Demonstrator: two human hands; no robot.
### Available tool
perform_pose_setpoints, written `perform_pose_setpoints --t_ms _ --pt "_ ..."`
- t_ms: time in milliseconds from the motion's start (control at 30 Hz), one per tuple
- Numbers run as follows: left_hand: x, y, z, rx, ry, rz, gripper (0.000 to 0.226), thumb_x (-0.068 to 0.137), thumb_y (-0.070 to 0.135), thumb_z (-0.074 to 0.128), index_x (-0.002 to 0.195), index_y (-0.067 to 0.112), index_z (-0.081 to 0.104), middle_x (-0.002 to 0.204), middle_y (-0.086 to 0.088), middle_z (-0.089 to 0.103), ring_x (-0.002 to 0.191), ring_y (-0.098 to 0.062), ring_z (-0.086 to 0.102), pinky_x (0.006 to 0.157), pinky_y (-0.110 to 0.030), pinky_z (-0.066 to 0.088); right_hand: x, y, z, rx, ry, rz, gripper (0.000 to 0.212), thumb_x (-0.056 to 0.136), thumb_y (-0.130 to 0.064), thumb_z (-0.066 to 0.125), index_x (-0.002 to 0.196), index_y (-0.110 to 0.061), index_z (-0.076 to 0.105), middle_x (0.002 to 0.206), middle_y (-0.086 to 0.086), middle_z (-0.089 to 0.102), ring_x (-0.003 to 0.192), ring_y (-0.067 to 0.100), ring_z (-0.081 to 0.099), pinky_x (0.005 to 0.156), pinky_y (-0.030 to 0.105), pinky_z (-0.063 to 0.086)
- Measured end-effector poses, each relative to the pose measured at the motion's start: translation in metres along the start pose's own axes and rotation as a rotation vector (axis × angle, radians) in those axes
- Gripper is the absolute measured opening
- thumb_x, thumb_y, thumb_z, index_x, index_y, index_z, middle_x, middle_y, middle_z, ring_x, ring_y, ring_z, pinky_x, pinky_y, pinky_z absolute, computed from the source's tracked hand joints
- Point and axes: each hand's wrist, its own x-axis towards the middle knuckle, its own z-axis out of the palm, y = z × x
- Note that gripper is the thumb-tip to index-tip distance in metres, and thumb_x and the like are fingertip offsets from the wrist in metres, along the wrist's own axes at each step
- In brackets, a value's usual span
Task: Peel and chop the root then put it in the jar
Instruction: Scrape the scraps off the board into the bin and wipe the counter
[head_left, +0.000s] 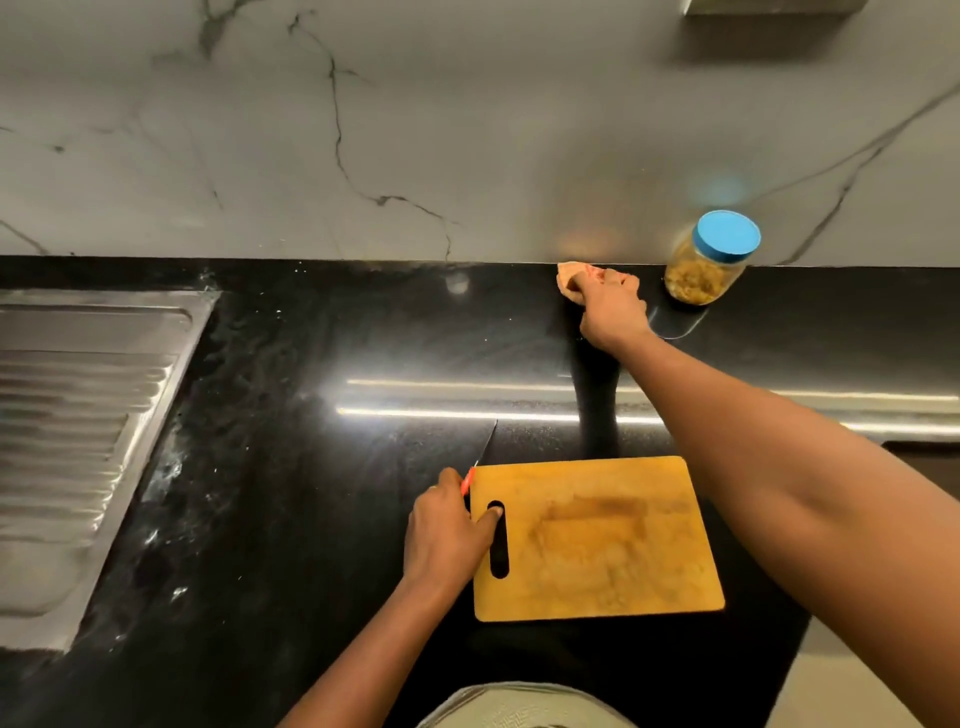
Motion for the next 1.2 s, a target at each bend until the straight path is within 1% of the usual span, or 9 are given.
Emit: perform_pose_setpoints --t_ms 133,267,367,467,633,867,967,1067,1200 --pt "0.004 0.002 -0.001 0.012 0.010 -0.002 0.038 0.078 0.045 0.074 0.079 0.021 0.044 0.076 0.004 0.055 0.071 -0.018 0.057 0.058 -0.030 0.041 -0.025 0.008 -0.007 0.233 0.114 -0.027 0.060 0.074 -0.003 0.044 0.130 -0.023 0.041 0.121 0.017 0.052 0.109 0.041 0.045 0.090 0.044 0.039" --pt "0.004 0.000 -0.003 -0.009 0.025 0.024 0.039 0.077 0.040 0.076 0.073 0.018 0.045 0.069 0.006 0.049 0.064 -0.016 0.049 0.055 -0.029 0.032 -0.123 0.010 -0.003 0.431 0.320 -0.141 0.066 0.069 0.000 0.045 0.132 -0.020 0.047 0.125 0.011 0.058 0.111 0.030 0.052 0.099 0.043 0.041" --pt "0.006 -0.002 -0.003 -0.033 0.030 0.023 0.040 0.073 0.041 0.079 0.071 0.015 0.049 0.069 0.000 0.056 0.071 -0.024 0.057 0.060 -0.032 0.038 -0.212 -0.006 0.032 0.345 0.228 -0.186 0.064 0.071 -0.006 0.047 0.132 -0.026 0.045 0.131 0.005 0.052 0.114 0.030 0.049 0.094 0.042 0.043" --pt "0.006 -0.004 -0.002 -0.072 0.040 0.004 0.038 0.069 0.043 0.081 0.073 0.015 0.055 0.074 -0.006 0.064 0.078 -0.027 0.062 0.066 -0.035 0.047 -0.258 -0.033 0.068 0.093 0.079 -0.175 0.057 0.082 -0.015 0.047 0.135 -0.034 0.042 0.149 0.002 0.034 0.137 0.034 0.026 0.095 0.046 0.034" --pt "0.005 -0.004 -0.001 -0.115 0.040 -0.021 0.037 0.070 0.040 0.082 0.074 0.015 0.056 0.073 -0.003 0.063 0.076 -0.023 0.061 0.062 -0.032 0.044 -0.258 -0.007 0.067 0.089 0.116 -0.246 0.048 0.088 -0.012 0.046 0.130 -0.035 0.053 0.151 0.000 0.036 0.142 0.028 0.025 0.091 0.042 0.036" --pt "0.006 -0.002 -0.001 -0.144 0.024 -0.052 0.037 0.070 0.037 0.083 0.073 0.016 0.053 0.075 -0.002 0.060 0.073 -0.022 0.058 0.056 -0.029 0.036 -0.269 0.074 0.051 0.216 0.189 0.146 0.051 0.085 -0.006 0.048 0.131 -0.029 0.054 0.149 0.005 0.039 0.138 0.031 0.032 0.105 0.052 0.034" --pt "0.006 -0.003 0.000 -0.138 0.028 -0.052 0.036 0.070 0.037 0.083 0.073 0.015 0.054 0.078 -0.004 0.061 0.075 -0.023 0.059 0.059 -0.029 0.037 -0.287 0.020 0.062 0.219 0.257 -0.010 0.059 0.073 0.005 0.050 0.124 -0.025 0.059 0.137 0.007 0.051 0.129 0.034 0.043 0.100 0.050 0.041" --pt "0.005 -0.003 0.000 -0.126 0.033 -0.048 0.036 0.070 0.037 0.082 0.074 0.015 0.054 0.078 -0.004 0.061 0.076 -0.024 0.059 0.060 -0.029 0.038 -0.324 -0.029 0.077 0.172 0.174 -0.126 0.071 0.075 0.003 0.052 0.134 -0.035 0.045 0.146 -0.002 0.040 0.138 0.029 0.030 0.094 0.044 0.041" --pt "0.005 -0.002 0.000 -0.102 0.051 -0.042 0.037 0.069 0.040 0.082 0.078 0.013 0.059 0.081 -0.006 0.065 0.078 -0.025 0.061 0.061 -0.032 0.044 -0.367 -0.012 0.078 0.091 0.086 -0.338 0.069 0.077 -0.006 0.052 0.133 -0.044 0.042 0.145 -0.010 0.043 0.132 0.022 0.039 0.081 0.037 0.043"
